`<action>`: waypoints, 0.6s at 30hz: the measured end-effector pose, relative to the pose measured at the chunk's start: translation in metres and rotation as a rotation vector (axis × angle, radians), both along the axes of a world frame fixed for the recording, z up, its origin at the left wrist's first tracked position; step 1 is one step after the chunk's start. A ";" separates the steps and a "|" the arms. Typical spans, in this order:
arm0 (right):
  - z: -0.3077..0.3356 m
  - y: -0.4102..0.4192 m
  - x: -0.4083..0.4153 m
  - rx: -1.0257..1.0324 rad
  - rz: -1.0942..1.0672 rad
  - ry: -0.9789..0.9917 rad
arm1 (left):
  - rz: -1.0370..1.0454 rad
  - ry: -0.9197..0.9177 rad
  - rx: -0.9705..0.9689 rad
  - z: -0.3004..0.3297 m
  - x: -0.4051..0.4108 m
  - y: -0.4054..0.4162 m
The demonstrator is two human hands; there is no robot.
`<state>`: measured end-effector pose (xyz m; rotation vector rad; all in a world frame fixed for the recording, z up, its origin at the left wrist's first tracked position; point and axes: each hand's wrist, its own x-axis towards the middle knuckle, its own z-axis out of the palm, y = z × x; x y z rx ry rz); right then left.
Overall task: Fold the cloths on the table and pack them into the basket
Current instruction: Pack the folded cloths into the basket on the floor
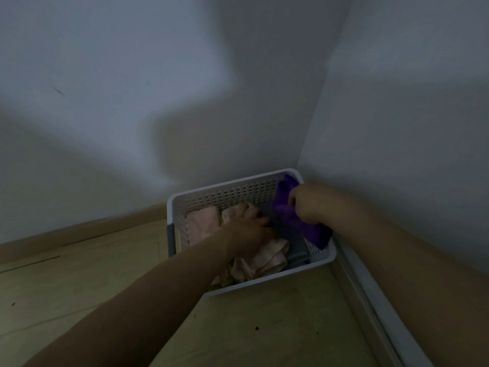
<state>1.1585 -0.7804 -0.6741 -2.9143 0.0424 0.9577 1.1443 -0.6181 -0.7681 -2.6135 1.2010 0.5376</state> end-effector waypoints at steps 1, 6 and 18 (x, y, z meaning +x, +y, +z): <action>-0.003 -0.002 -0.004 0.008 -0.018 0.015 | -0.085 -0.019 0.009 -0.003 0.001 -0.002; -0.006 -0.008 -0.004 -0.006 -0.047 0.008 | -0.229 -0.060 0.082 -0.001 0.010 -0.005; -0.032 0.021 -0.017 0.426 -0.155 0.003 | 0.335 0.036 -0.173 -0.004 -0.011 0.063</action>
